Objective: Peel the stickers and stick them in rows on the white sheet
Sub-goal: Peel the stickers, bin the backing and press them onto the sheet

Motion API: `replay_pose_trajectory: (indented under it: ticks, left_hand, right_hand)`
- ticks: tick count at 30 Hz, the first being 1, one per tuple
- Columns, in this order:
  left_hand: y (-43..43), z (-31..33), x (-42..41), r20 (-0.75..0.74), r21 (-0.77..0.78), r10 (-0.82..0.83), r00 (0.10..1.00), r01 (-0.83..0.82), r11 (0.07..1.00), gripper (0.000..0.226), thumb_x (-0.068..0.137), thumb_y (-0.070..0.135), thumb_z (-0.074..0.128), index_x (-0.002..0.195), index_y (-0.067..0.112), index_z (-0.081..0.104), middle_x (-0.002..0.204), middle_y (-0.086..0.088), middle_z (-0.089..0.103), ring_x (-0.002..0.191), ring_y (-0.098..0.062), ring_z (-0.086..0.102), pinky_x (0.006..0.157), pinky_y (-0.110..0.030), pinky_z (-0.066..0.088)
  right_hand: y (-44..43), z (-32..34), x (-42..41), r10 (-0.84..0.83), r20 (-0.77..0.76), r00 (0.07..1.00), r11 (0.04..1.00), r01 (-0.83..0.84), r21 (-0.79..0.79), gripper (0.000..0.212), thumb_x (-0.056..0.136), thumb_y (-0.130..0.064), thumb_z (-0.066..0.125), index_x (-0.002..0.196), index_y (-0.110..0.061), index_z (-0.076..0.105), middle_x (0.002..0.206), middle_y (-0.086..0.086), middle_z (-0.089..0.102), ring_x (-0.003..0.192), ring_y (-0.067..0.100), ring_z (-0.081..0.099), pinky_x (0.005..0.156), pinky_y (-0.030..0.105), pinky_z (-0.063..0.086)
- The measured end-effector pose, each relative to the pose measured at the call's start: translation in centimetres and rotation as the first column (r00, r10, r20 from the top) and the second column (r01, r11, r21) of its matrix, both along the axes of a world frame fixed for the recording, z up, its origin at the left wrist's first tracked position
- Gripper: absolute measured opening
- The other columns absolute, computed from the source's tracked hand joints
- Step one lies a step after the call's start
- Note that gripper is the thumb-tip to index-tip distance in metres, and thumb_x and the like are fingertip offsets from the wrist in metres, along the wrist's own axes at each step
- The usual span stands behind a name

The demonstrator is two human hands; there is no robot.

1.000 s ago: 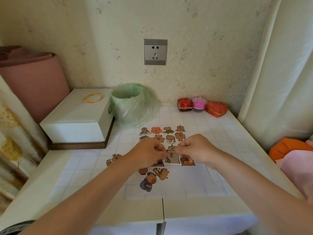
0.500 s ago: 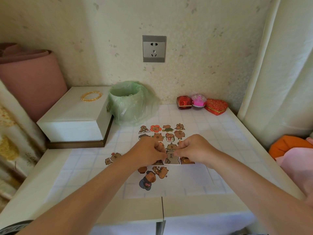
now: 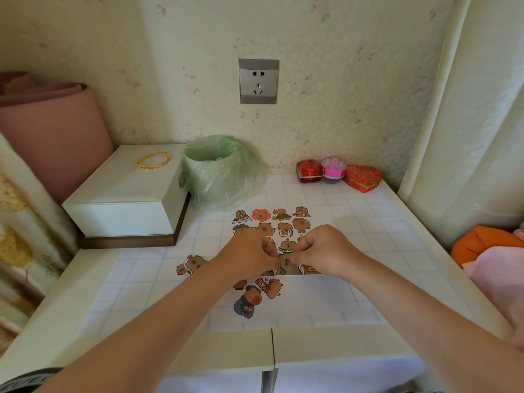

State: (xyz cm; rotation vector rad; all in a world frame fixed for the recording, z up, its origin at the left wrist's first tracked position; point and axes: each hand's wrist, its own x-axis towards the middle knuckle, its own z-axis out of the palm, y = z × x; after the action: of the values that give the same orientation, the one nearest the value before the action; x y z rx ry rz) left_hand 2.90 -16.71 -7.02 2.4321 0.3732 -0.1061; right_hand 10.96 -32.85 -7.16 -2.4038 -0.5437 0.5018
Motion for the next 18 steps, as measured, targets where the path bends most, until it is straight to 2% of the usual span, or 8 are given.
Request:
replay_pose_trajectory:
  ticks: [6,11,15,18]
  left_hand:
    - [-0.5,-0.2,0.2,0.018,0.061,-0.013,1.000,0.011,0.998,0.009,0.080,0.027,0.075,0.083,0.020,0.078,0.077,0.004,0.070,0.067,-0.009,0.060,0.072,-0.027,0.055]
    - [-0.9,-0.1,0.5,0.012,0.145,-0.028,1.000,0.026,0.989,0.014,0.077,0.031,0.074,0.086,0.021,0.078,0.086,0.005,0.071,0.076,-0.012,0.063,0.078,-0.030,0.058]
    - [-1.2,-0.3,0.7,0.005,0.198,-0.021,1.000,0.020,0.980,0.014,0.076,0.031,0.076,0.084,0.019,0.076,0.084,0.003,0.069,0.075,-0.014,0.062,0.077,-0.032,0.058]
    - [-1.2,-0.3,0.8,0.001,0.238,-0.014,1.000,0.014,0.971,0.024,0.073,0.036,0.077,0.087,0.016,0.074,0.080,0.003,0.069,0.074,-0.016,0.063,0.077,-0.033,0.059]
  right_hand:
    - [0.4,0.0,-0.3,0.007,0.050,0.999,0.998,-0.004,-0.061,0.009,0.074,-0.035,0.083,0.070,-0.032,0.076,0.080,-0.011,0.072,0.076,0.013,0.069,0.071,0.031,0.057]
    - [0.5,0.4,-0.6,0.032,0.107,0.994,0.990,-0.017,-0.138,0.018,0.076,-0.035,0.081,0.063,-0.036,0.069,0.072,-0.014,0.068,0.068,0.011,0.066,0.062,0.025,0.050]
    - [0.5,0.6,-0.7,0.053,0.118,0.992,0.985,-0.033,-0.168,0.009,0.077,-0.036,0.080,0.071,-0.033,0.074,0.069,-0.018,0.062,0.063,0.008,0.061,0.058,0.023,0.042]
    - [0.5,0.8,-0.7,0.065,0.141,0.988,0.983,-0.039,-0.181,0.007,0.077,-0.037,0.080,0.081,-0.032,0.078,0.071,-0.021,0.059,0.069,0.006,0.060,0.060,0.024,0.041]
